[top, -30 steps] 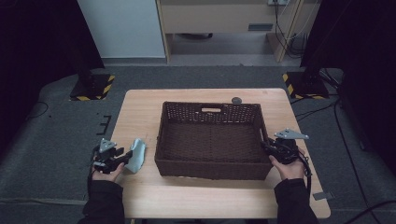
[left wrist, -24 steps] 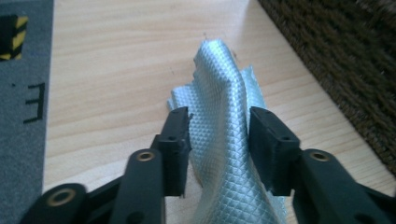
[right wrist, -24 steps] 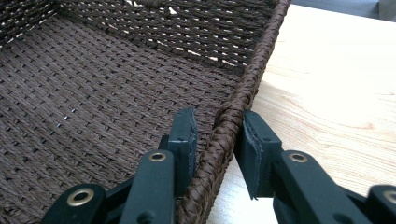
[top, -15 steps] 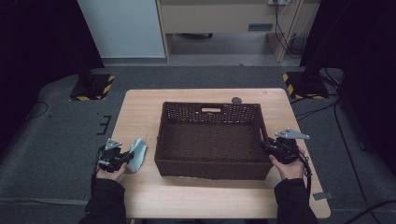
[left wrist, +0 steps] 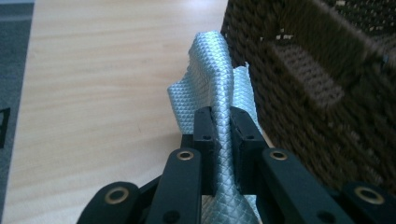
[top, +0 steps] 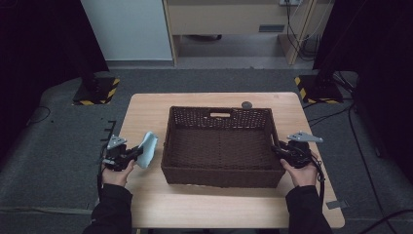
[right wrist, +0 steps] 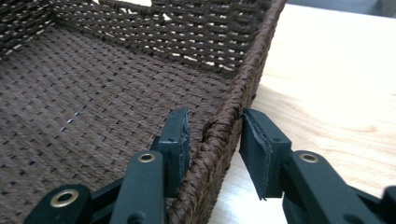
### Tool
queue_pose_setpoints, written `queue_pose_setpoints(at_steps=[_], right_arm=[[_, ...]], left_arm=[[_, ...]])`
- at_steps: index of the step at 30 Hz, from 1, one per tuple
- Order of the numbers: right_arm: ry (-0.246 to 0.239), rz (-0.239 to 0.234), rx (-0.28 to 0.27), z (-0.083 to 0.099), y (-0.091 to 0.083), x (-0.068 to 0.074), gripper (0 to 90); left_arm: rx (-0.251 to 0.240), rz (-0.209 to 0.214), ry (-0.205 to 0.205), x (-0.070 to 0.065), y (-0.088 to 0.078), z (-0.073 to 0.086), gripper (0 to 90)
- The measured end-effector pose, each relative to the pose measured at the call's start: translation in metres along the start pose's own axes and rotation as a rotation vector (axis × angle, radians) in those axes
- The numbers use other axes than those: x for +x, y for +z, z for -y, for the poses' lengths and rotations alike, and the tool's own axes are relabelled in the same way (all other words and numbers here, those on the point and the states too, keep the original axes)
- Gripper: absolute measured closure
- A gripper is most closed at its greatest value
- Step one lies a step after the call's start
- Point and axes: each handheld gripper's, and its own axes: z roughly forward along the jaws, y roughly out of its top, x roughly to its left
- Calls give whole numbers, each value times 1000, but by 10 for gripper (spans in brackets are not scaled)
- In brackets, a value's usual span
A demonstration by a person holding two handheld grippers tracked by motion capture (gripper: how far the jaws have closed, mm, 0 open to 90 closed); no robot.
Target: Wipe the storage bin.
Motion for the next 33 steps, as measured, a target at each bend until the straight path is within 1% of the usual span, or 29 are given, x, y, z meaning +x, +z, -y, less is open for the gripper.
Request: queue_pose_setpoints(at_steps=[2, 3, 5, 6, 8, 10, 12, 14, 15, 17, 18, 19, 20, 21, 23, 25, 27, 28, 31, 32, 33], right_arm=[[2, -5, 2, 0, 0, 0, 638], [-8, -2, 6, 0, 0, 2, 671], [-14, 1, 14, 0, 0, 3, 679], [-27, 6, 14, -1, 0, 3, 686], [-32, 13, 24, -1, 0, 5, 697], [-28, 9, 21, -2, 0, 4, 696], [-32, 7, 27, -3, 0, 3, 699], [-41, 8, 26, -4, 2, 2, 702], [-34, 3, 25, -4, 2, 1, 702], [-38, -3, 22, -4, 3, -2, 702], [-36, -7, 23, -4, 3, -2, 702], [-36, -7, 23, -4, 3, -2, 702], [-40, -3, 24, -5, 4, -2, 702], [-51, -2, 23, -5, 4, -3, 702], [-46, -5, 22, -5, 4, -2, 701], [-40, -6, 20, -5, 4, -2, 700], [-40, -6, 19, -5, 4, -2, 700], [-40, -6, 19, -5, 4, -2, 700], [-35, -10, 18, -4, 4, -3, 699], [-35, -10, 18, -4, 4, -3, 699], [-36, -10, 16, -4, 4, -3, 698]], left_arm=[[-7, -3, 4, 0, 0, -3, 816], [-11, -5, 3, 1, 3, -9, 816], [-13, -7, 5, 1, 6, -12, 816], [-17, -7, 3, 1, 9, -15, 816], [-11, -6, 10, -2, 18, -23, 815], [-16, 0, 17, -4, 26, -28, 815], [-7, 1, 21, -6, 35, -33, 815], [4, -5, 24, -8, 46, -37, 815], [11, -7, 28, -9, 51, -39, 815], [20, -11, 34, -9, 61, -42, 815], [25, -13, 43, -10, 65, -42, 814], [25, -13, 43, -10, 65, -42, 814], [36, -12, 55, -10, 73, -44, 814], [42, -11, 56, -11, 78, -45, 814], [58, -12, 68, -11, 87, -45, 814], [72, -7, 73, -12, 95, -44, 814], [100, -1, 79, -14, 104, -41, 814], [100, -1, 79, -14, 104, -41, 814], [147, 18, 88, -16, 116, -33, 814], [147, 18, 88, -16, 116, -33, 815], [139, 30, 75, -15, 116, -33, 815]])
